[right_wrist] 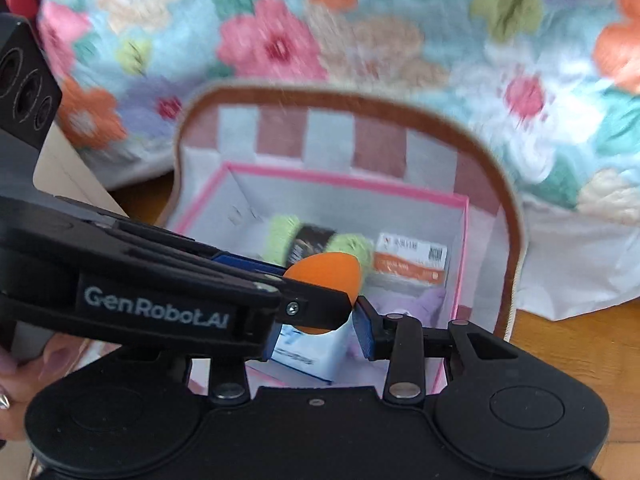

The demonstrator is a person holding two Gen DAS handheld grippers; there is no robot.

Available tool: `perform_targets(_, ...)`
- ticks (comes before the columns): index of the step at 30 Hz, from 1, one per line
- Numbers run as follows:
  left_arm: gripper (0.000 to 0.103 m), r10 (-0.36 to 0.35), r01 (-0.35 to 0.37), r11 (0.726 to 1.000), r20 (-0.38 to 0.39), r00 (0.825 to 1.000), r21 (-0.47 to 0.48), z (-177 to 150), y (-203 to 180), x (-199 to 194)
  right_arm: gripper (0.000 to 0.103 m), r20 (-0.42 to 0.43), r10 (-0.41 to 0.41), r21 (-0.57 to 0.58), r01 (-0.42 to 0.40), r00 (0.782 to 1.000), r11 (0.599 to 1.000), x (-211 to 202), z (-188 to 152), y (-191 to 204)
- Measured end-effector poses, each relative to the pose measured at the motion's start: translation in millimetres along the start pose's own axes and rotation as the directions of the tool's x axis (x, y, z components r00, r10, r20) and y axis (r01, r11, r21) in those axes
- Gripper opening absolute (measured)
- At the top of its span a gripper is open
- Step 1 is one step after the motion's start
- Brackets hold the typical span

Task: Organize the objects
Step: 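Carry the orange sponge over the pink box with the left gripper, then lower the sponge into the pink box and open the left gripper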

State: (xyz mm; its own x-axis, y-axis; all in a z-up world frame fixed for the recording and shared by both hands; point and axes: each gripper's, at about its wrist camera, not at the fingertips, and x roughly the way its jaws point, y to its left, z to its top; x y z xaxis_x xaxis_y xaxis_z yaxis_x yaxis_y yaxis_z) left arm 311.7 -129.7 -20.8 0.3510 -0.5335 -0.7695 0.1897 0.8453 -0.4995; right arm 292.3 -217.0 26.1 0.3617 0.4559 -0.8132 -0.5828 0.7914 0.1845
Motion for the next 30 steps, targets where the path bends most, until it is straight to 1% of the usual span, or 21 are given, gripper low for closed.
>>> perform_targets(4, 0.034, 0.008, -0.008, 1.000, -0.013, 1.000, -0.025, 4, 12, 31, 0.042, -0.048, -0.042, -0.034, 0.040, 0.998, 0.999, 35, 1, -11)
perform_targets(5, 0.034, 0.007, -0.007, 1.000, -0.003, 1.000, -0.023, 5, 14, 36, 0.041, -0.059, -0.048, -0.034, 0.046, 0.997, 0.998, 42, 2, -13)
perform_targets(7, 0.035, 0.010, -0.008, 0.999, 0.028, 1.000, -0.047, 6, 21, 43, 0.041, -0.064, -0.067, -0.040, 0.064, 0.996, 0.997, 52, 3, -16)
perform_targets(9, 0.035, 0.000, 0.003, 0.997, 0.038, 0.999, -0.076, 5, 30, 49, 0.040, -0.077, -0.068, -0.047, 0.064, 0.995, 0.997, 61, 6, -19)
perform_targets(12, 0.035, 0.018, -0.015, 0.996, 0.042, 0.999, -0.085, 4, 34, 52, 0.039, -0.122, -0.067, -0.045, 0.062, 0.990, 0.997, 74, 11, -23)
perform_targets(13, 0.035, 0.021, -0.018, 0.997, 0.044, 0.999, -0.070, 5, 33, 52, 0.039, -0.141, -0.068, -0.045, 0.062, 0.988, 0.997, 79, 11, -24)
perform_targets(14, 0.035, 0.030, -0.027, 0.998, 0.049, 0.998, -0.053, 6, 33, 53, 0.039, -0.158, -0.087, -0.049, 0.080, 0.984, 0.996, 85, 11, -24)
perform_targets(16, 0.035, 0.054, -0.052, 0.997, 0.050, 0.997, -0.056, 8, 35, 55, 0.039, -0.162, -0.135, -0.065, 0.126, 0.977, 0.990, 92, 12, -23)
perform_targets(17, 0.036, 0.056, -0.053, 0.997, 0.056, 0.997, -0.057, 8, 36, 54, 0.039, -0.151, -0.132, -0.072, 0.122, 0.980, 0.990, 93, 13, -23)
perform_targets(18, 0.039, 0.059, -0.056, 0.997, 0.067, 0.996, -0.055, 7, 36, 52, 0.039, -0.148, -0.123, -0.063, 0.115, 0.981, 0.991, 91, 13, -24)
perform_targets(19, 0.041, 0.062, -0.059, 0.997, 0.076, 0.995, -0.049, 6, 35, 50, 0.042, -0.144, -0.119, -0.051, 0.113, 0.982, 0.992, 89, 13, -25)
perform_targets(20, 0.041, 0.066, -0.063, 0.997, 0.080, 0.995, -0.042, 5, 33, 48, 0.044, -0.132, -0.120, -0.045, 0.115, 0.984, 0.992, 86, 13, -26)
perform_targets(22, 0.044, 0.062, -0.059, 0.997, 0.076, 0.995, -0.039, 3, 30, 43, 0.044, -0.105, -0.117, -0.050, 0.112, 0.988, 0.992, 77, 10, -26)
perform_targets(24, 0.053, 0.069, -0.066, 0.997, 0.071, 0.995, -0.036, 1, 25, 36, 0.044, -0.086, -0.106, -0.041, 0.103, 0.991, 0.994, 66, 5, -28)
perform_targets(26, 0.056, 0.098, -0.097, 0.995, 0.083, 0.992, -0.016, -4, 18, 27, 0.043, -0.063, -0.085, -0.026, 0.083, 0.994, 0.996, 53, -1, -30)
perform_targets(28, 0.057, 0.135, -0.136, 0.991, 0.083, 0.987, 0.005, -9, 12, 16, 0.042, -0.041, -0.069, -0.007, 0.069, 0.997, 0.998, 41, -7, -32)
perform_targets(30, 0.057, 0.155, -0.157, 0.987, 0.094, 0.983, 0.019, -15, 7, 2, 0.042, -0.019, -0.045, 0.029, 0.046, 0.999, 0.999, 25, -13, -32)
